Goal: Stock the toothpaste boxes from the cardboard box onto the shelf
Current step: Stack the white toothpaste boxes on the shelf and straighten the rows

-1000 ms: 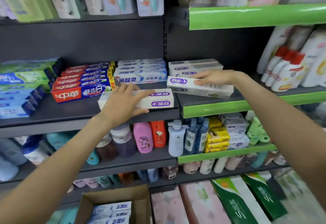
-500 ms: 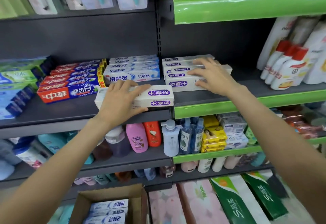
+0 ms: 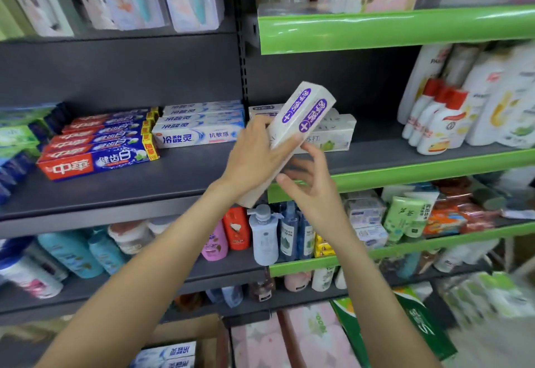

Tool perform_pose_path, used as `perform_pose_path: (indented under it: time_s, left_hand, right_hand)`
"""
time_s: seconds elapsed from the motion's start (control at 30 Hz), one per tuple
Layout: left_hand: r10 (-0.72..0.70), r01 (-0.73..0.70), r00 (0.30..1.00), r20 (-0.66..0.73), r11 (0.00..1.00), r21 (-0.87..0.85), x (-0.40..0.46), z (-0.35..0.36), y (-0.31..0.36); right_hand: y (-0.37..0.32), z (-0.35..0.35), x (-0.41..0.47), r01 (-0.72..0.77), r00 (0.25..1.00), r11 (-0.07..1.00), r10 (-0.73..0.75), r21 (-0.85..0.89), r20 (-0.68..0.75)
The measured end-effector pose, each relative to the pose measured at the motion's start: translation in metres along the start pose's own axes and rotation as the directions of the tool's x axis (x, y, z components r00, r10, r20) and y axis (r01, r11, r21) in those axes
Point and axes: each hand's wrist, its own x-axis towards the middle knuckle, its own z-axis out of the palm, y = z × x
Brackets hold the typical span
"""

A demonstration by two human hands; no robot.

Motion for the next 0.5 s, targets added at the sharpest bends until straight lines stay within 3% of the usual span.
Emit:
perform_pose_path:
  time_s: [0.1, 0.2, 0.27, 0.37, 0.43, 0.5]
  left_hand:
    - [-0.12, 0.161, 0.982, 0.147, 0.937, -0.31, -0.001, 0.011, 0.014]
    - [-0.191, 0.273, 0.958, 0.216, 0.842, -0.466, 0.0, 0.015, 0.015]
    - [-0.22, 0.318, 0.943, 0.248, 0.811, -0.49, -0.002, 0.014, 0.016]
    - [-0.191, 0.289, 0.947, 0.258, 0.858, -0.426, -0.009, 0.006, 0.013]
    - [-0.222, 0.299, 0.949, 0.224, 0.861, -0.411, -0.015, -0.003, 0.001]
    - [-0.316, 0.345, 0.938, 0.141, 0.814, -0.467, -0.017, -0.01, -0.018]
  right_hand:
    - [-0.005, -0.006, 0.004, -0.028, 0.998, 0.995, 0.022, -0.098, -0.063]
    - [-0.01, -0.021, 0.007, 0.015, 0.993, 0.936, -0.054, -0.352, -0.101]
    - [-0.018, -0.036, 0.011, 0.056, 0.987, 0.818, -0.131, -0.573, -0.091]
    - [-0.031, -0.064, 0.027, 0.091, 0.984, 0.605, -0.177, -0.791, -0.022]
    - [-0.033, -0.08, 0.045, 0.174, 0.975, 0.474, -0.203, -0.863, 0.085]
    - [-0.026, -0.087, 0.068, 0.305, 0.952, 0.436, -0.174, -0.847, 0.253]
